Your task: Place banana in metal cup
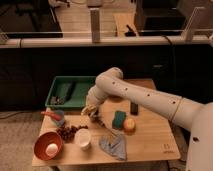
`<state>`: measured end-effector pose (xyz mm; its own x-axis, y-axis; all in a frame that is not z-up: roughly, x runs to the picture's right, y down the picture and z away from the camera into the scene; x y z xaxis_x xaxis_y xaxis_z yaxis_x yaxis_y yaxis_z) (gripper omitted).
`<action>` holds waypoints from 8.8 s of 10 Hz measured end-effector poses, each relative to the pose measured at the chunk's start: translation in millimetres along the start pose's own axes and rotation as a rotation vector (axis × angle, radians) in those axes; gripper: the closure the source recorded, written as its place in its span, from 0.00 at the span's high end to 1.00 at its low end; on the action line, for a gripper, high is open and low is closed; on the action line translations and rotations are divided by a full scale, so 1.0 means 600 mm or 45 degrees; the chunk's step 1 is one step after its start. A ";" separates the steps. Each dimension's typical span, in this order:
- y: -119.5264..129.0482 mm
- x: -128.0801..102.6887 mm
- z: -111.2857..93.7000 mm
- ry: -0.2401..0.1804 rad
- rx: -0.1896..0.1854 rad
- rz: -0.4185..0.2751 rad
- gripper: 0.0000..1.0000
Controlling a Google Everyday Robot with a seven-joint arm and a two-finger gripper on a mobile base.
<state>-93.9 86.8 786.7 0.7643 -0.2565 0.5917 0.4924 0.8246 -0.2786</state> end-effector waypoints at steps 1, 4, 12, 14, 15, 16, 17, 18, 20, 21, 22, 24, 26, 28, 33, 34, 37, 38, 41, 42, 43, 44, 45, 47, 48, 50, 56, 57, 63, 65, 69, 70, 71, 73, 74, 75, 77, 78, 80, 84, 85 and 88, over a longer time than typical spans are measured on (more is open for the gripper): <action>0.002 0.000 0.009 0.025 -0.023 0.003 0.00; 0.011 0.008 0.035 0.063 -0.067 0.021 0.00; 0.007 0.014 0.040 0.075 -0.085 0.021 0.74; 0.005 0.016 0.037 0.090 -0.099 0.015 0.80; 0.003 0.015 0.034 0.096 -0.107 0.005 0.80; -0.001 0.011 0.027 0.106 -0.119 -0.021 0.80; -0.007 0.007 0.017 0.118 -0.129 -0.054 0.80; -0.014 0.000 0.006 0.128 -0.137 -0.103 0.80; -0.048 -0.035 -0.019 0.132 -0.131 -0.301 0.80; -0.065 -0.055 -0.026 0.131 -0.125 -0.402 0.80; -0.072 -0.061 -0.029 0.134 -0.119 -0.447 0.80; -0.074 -0.060 -0.030 0.137 -0.113 -0.452 0.80; -0.074 -0.062 -0.029 0.136 -0.113 -0.453 0.80; -0.074 -0.061 -0.030 0.136 -0.113 -0.452 0.80; -0.073 -0.060 -0.029 0.136 -0.114 -0.449 0.80; -0.072 -0.059 -0.029 0.136 -0.113 -0.449 0.80; -0.072 -0.059 -0.029 0.136 -0.114 -0.448 0.80; -0.072 -0.059 -0.029 0.136 -0.114 -0.447 0.80; -0.072 -0.059 -0.029 0.135 -0.114 -0.447 0.80; -0.071 -0.059 -0.028 0.134 -0.115 -0.447 0.80; -0.071 -0.059 -0.028 0.134 -0.115 -0.447 0.80; -0.071 -0.059 -0.028 0.134 -0.115 -0.447 0.80; -0.071 -0.059 -0.028 0.134 -0.115 -0.447 0.80; -0.071 -0.059 -0.028 0.134 -0.115 -0.447 0.80; -0.071 -0.059 -0.028 0.134 -0.115 -0.447 0.80; -0.071 -0.059 -0.028 0.134 -0.115 -0.447 0.80; -0.071 -0.059 -0.028 0.134 -0.115 -0.447 0.80; -0.071 -0.059 -0.028 0.134 -0.115 -0.447 0.80; -0.071 -0.059 -0.028 0.134 -0.115 -0.447 0.80; -0.071 -0.059 -0.028 0.134 -0.115 -0.447 0.80; -0.072 -0.059 -0.028 0.134 -0.115 -0.447 0.80; -0.071 -0.059 -0.028 0.134 -0.115 -0.447 0.80; -0.072 -0.059 -0.028 0.134 -0.115 -0.447 0.80; -0.071 -0.059 -0.028 0.134 -0.115 -0.447 0.80; -0.072 -0.059 -0.028 0.134 -0.115 -0.447 0.80; -0.072 -0.059 -0.028 0.134 -0.115 -0.447 0.80; -0.072 -0.059 -0.028 0.134 -0.115 -0.447 0.80; -0.072 -0.059 -0.028 0.134 -0.115 -0.447 0.80; -0.072 -0.059 -0.028 0.134 -0.115 -0.447 0.80; -0.072 -0.059 -0.028 0.134 -0.115 -0.447 0.80; -0.072 -0.059 -0.028 0.134 -0.115 -0.447 0.80; -0.072 -0.059 -0.028 0.134 -0.115 -0.447 0.80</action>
